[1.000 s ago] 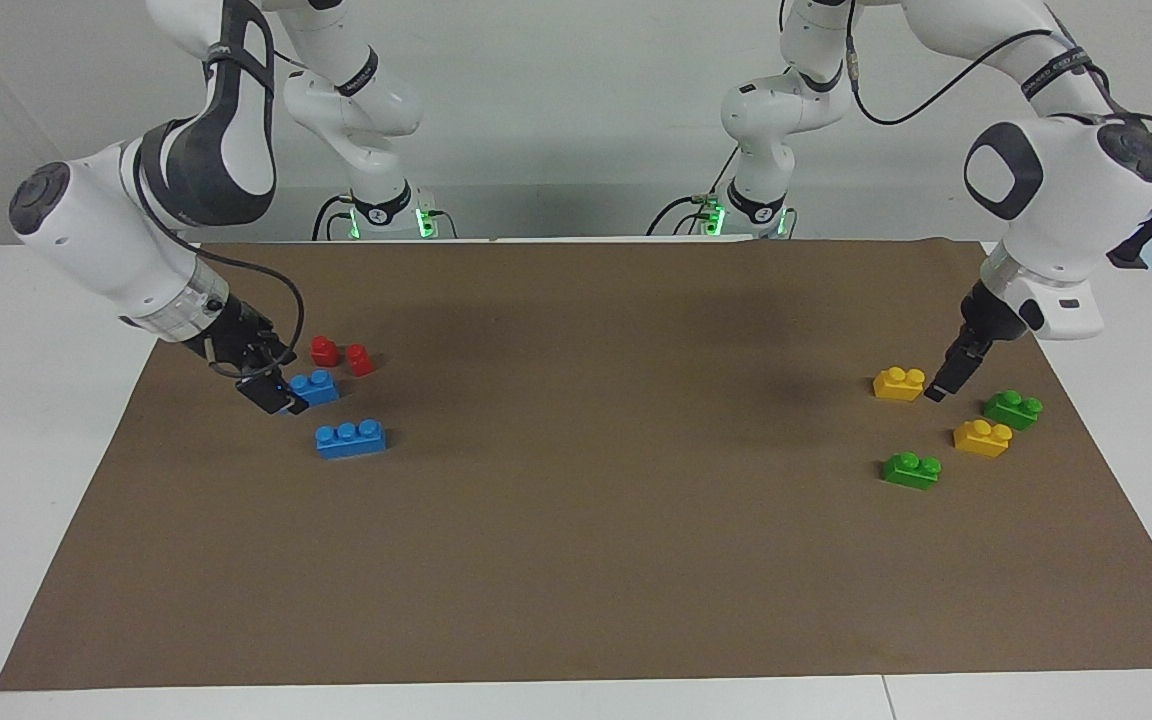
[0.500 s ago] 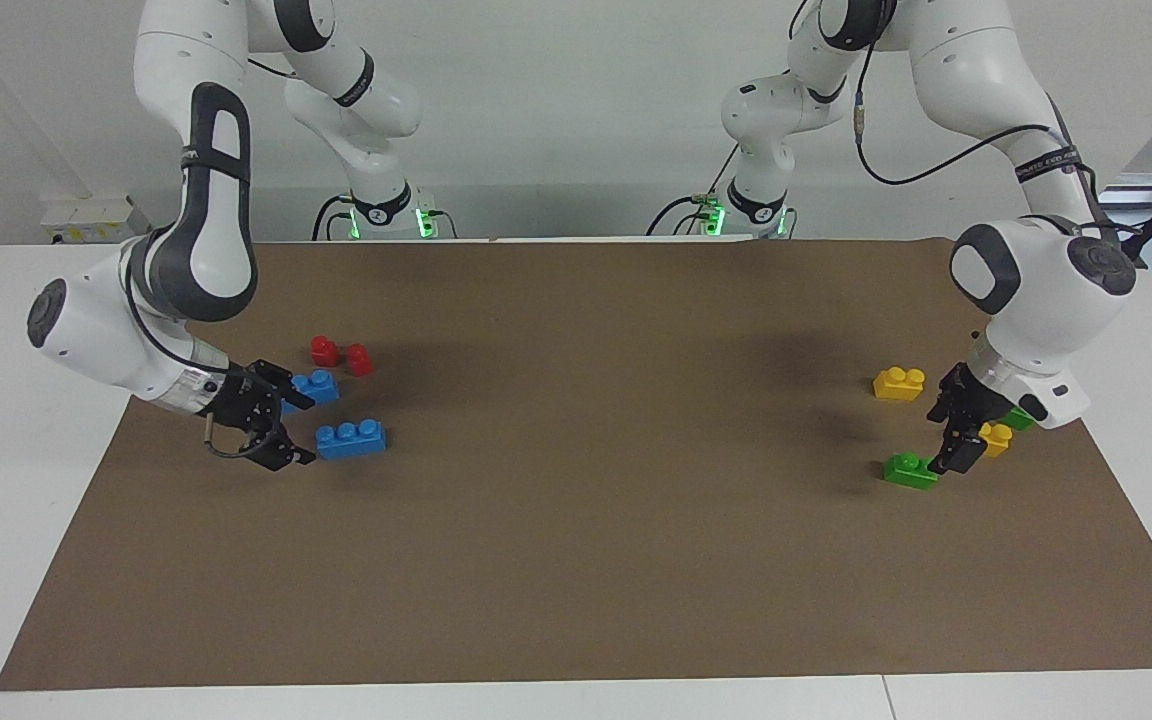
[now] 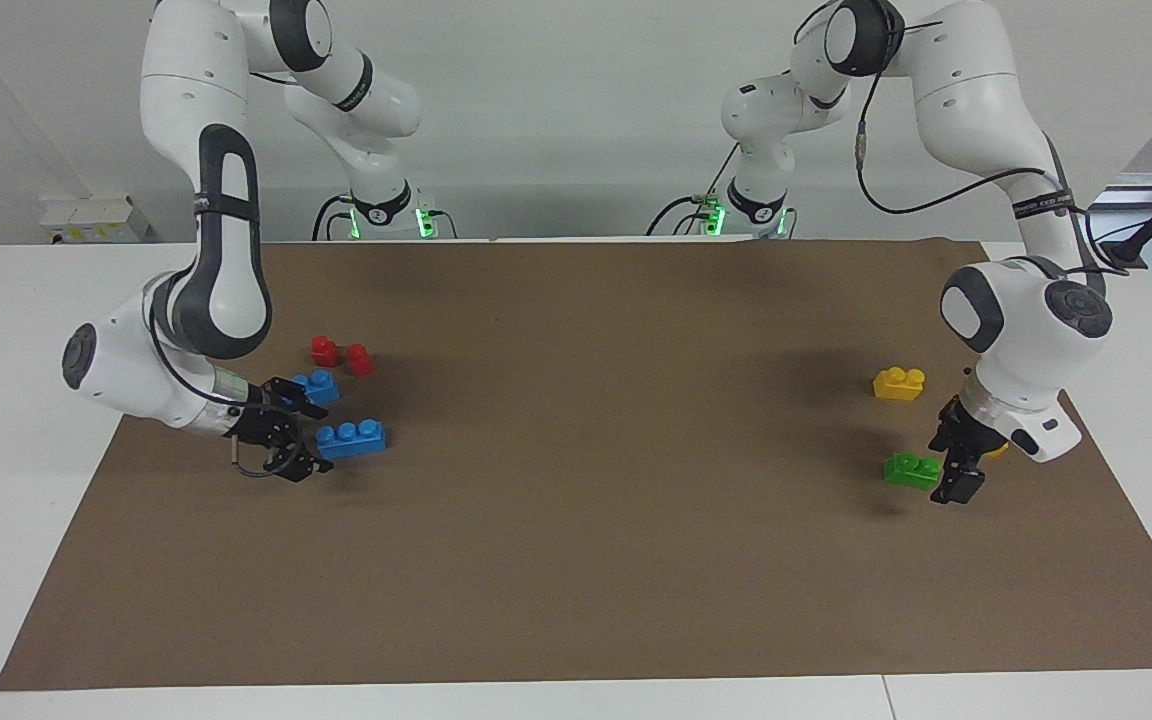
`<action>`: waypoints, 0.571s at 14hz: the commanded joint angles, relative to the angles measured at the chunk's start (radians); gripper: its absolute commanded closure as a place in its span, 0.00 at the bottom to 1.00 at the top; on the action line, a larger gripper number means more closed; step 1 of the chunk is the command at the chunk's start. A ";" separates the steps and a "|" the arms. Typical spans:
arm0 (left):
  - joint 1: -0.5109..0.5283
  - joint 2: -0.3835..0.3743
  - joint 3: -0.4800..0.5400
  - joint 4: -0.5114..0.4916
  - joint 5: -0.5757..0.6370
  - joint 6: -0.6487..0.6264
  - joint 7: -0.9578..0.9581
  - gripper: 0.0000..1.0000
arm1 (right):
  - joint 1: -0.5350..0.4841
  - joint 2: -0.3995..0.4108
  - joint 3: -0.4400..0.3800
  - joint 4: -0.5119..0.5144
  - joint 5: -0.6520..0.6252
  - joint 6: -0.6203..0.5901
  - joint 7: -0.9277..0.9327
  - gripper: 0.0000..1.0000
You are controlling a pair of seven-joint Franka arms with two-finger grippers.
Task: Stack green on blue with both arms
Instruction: 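Reach the left gripper to the green brick while the right gripper reaches the blue brick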
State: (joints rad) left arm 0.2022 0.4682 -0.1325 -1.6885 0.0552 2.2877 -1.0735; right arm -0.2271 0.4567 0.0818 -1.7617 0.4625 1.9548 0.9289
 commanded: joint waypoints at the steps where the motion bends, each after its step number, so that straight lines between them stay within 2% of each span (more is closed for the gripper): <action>1: 0.002 0.007 0.008 -0.025 0.023 0.042 -0.037 0.00 | -0.008 -0.018 0.009 -0.070 0.062 0.062 -0.054 0.01; 4: 0.002 -0.003 0.008 -0.095 0.025 0.120 -0.068 0.00 | -0.005 -0.024 0.009 -0.099 0.080 0.093 -0.061 0.01; 6: 0.000 -0.008 0.008 -0.114 0.026 0.130 -0.069 0.00 | -0.006 -0.026 0.009 -0.110 0.084 0.107 -0.062 0.02; 8: 0.000 -0.008 0.008 -0.122 0.028 0.141 -0.069 0.00 | -0.008 -0.027 0.009 -0.113 0.096 0.112 -0.076 0.12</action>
State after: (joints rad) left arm 0.2024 0.4761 -0.1255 -1.7786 0.0578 2.3986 -1.1177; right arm -0.2262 0.4557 0.0844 -1.8366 0.5188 2.0402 0.8927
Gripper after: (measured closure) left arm 0.000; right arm 0.000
